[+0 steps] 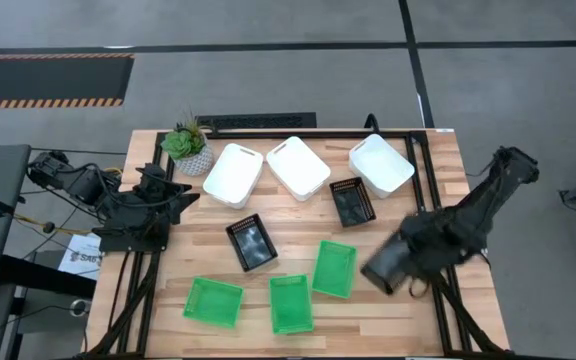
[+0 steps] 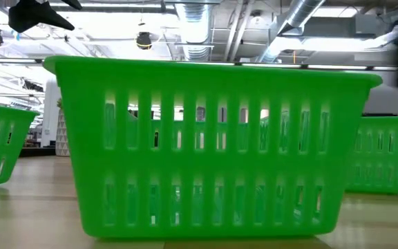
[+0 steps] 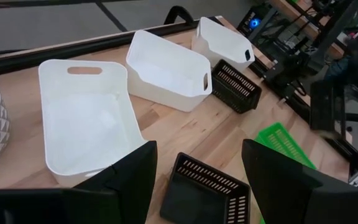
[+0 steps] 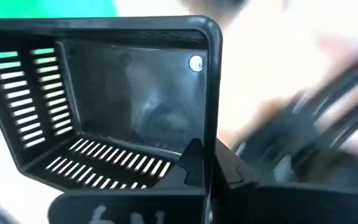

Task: Stack baskets by color
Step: Stack the bottom right black bin on the top right black bin

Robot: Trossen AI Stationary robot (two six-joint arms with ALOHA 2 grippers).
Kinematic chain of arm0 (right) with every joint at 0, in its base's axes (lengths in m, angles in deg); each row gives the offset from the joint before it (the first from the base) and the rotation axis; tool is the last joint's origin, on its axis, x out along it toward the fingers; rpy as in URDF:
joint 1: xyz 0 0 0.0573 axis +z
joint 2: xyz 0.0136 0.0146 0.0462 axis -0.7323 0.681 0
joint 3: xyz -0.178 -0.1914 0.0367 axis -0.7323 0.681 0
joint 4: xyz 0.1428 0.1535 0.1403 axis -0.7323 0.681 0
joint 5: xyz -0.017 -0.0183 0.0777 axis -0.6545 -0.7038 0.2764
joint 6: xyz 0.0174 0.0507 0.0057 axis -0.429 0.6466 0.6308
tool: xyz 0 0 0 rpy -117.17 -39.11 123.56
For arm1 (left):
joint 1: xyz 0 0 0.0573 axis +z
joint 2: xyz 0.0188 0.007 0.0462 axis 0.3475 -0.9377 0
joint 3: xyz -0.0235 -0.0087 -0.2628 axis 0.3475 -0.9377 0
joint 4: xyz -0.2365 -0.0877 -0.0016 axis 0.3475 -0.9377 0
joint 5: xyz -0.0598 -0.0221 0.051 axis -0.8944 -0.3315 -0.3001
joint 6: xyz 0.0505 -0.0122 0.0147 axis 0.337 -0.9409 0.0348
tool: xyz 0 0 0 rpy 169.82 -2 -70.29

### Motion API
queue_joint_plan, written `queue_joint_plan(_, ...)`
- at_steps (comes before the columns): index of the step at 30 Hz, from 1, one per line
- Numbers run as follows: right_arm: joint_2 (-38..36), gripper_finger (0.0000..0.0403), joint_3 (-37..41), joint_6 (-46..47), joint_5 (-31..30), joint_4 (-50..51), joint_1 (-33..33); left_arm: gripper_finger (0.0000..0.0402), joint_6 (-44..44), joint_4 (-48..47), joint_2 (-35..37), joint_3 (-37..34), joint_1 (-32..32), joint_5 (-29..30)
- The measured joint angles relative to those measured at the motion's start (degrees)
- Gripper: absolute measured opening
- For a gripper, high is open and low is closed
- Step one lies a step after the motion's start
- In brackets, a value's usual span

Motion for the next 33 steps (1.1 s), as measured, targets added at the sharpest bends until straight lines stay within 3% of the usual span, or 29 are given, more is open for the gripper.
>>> queue_joint_plan(5,-1.58,0.0006,-4.12,-31.03,-11.00,-0.83,-20.43,0.0224,0.44,-0.02,0.02,0.00,0.00,0.30)
queue_joint_plan(8,-1.36,0.0006,-5.00,-52.44,-12.76,-4.53,-35.36,0.0224,0.42,-0.03,0.02,0.00,0.00,0.30)
queue_joint_plan(12,-1.58,0.0006,-6.03,-85.43,-8.57,-15.97,-51.39,0.0224,1.07,-0.04,0.00,0.00,0.00,0.44)
queue_joint_plan(16,0.39,0.0007,-6.58,-110.11,0.04,-24.08,-60.38,0.0224,1.31,-0.17,0.02,0.00,0.00,0.83)
queue_joint_plan(21,6.02,0.0021,-6.58,-117.32,7.40,-25.31,-65.65,0.0224,1.31,-0.20,0.02,0.00,0.00,0.86)
queue_joint_plan(28,15.09,0.0006,-6.56,-117.45,11.78,-22.88,-66.77,0.0224,1.31,-0.20,0.02,0.00,0.00,0.99)
queue_joint_plan(33,18.98,0.0026,-6.56,-117.69,12.01,-22.21,-65.92,0.0224,1.31,-0.21,0.02,0.00,0.00,0.99)
